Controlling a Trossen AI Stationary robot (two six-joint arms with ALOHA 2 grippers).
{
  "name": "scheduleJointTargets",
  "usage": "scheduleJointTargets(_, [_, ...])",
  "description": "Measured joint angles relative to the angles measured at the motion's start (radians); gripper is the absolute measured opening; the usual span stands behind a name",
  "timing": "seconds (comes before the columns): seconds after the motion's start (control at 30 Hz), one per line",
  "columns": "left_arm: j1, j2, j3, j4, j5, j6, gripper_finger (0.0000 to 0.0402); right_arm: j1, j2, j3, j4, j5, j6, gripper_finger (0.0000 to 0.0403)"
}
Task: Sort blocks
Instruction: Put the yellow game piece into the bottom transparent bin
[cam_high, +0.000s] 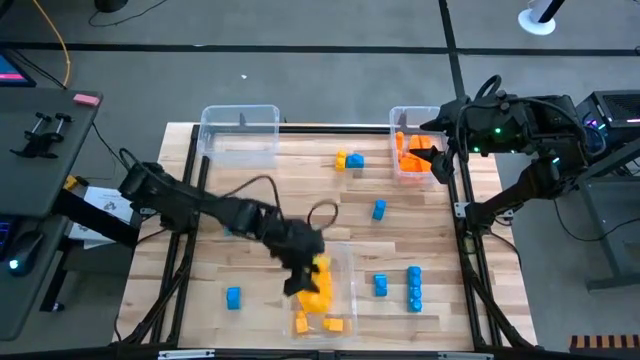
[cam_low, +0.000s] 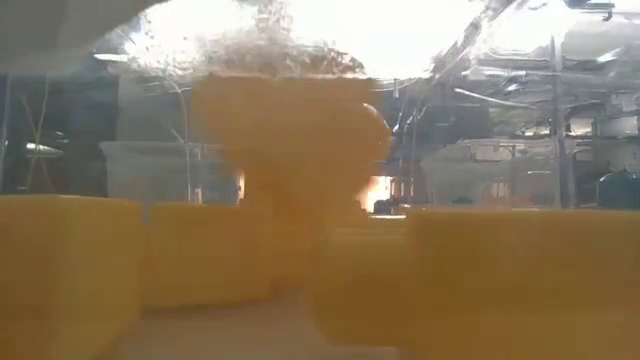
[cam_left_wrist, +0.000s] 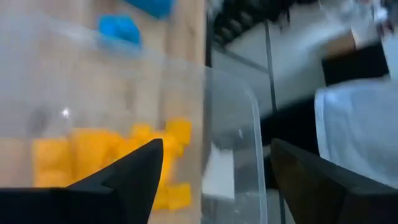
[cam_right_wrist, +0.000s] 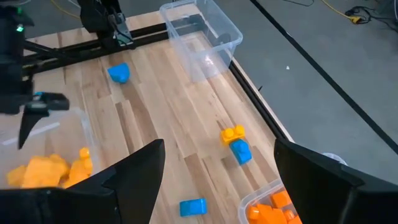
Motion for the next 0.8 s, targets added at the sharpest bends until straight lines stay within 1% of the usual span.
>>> scheduleJointTargets(0.07, [0.056,-0.015,0.036,-0.010,-0.040,0.021,0.0286,0.000,0.000,0.000,0.000,0.000,0.004,0.0298])
scheduleJointTargets(0.1, [0.085,-0.021,0.052,-0.030,-0.082,0.051,0.0286,0.000,0.000,0.000,0.000,0.000,0.008,0.0298])
scheduleJointTargets(0.2, [0.189,-0.040,0.079,-0.068,-0.271,0.147,0.0281,0.000,0.001,0.000,0.001,-0.004,0.034,0.0298])
scheduleJointTargets(0.23, [0.233,-0.040,0.077,-0.082,-0.307,0.163,0.0280,0.000,0.004,0.001,0.004,-0.004,0.053,0.0298])
scheduleJointTargets(0.27, [0.283,-0.039,0.073,-0.089,-0.317,0.179,0.0279,0.000,0.006,0.001,0.005,-0.004,0.069,0.0298])
scheduleJointTargets(0.33, [0.400,-0.031,0.038,-0.061,-0.294,0.180,0.0278,0.000,0.020,0.001,0.010,0.003,0.104,0.0298])
scheduleJointTargets(0.37, [0.456,-0.026,0.011,-0.045,-0.257,0.171,0.0277,0.000,0.024,-0.002,0.019,0.004,0.119,0.0298])
scheduleJointTargets(0.43, [0.555,-0.021,-0.057,-0.014,-0.154,0.148,0.0277,-0.001,0.040,-0.022,0.037,0.010,0.159,0.0298])
scheduleJointTargets(0.5, [0.618,-0.030,-0.133,0.009,-0.027,0.142,0.0277,-0.010,0.059,-0.046,0.059,0.028,0.201,0.0298])
scheduleJointTargets(0.57, [0.647,-0.069,-0.216,0.029,0.033,0.161,0.0277,-0.028,0.080,-0.085,0.085,0.049,0.238,0.0298])
scheduleJointTargets(0.67, [0.656,-0.187,-0.361,0.116,0.044,0.180,0.0277,-0.079,0.114,-0.172,0.165,0.050,0.268,0.0298])
scheduleJointTargets(0.73, [0.652,-0.294,-0.472,0.204,0.055,0.169,0.0277,-0.129,0.140,-0.242,0.257,0.020,0.280,0.0298])
scheduleJointTargets(0.8, [0.650,-0.423,-0.587,0.303,0.056,0.119,0.0277,-0.193,0.175,-0.314,0.365,-0.046,0.288,0.0298])
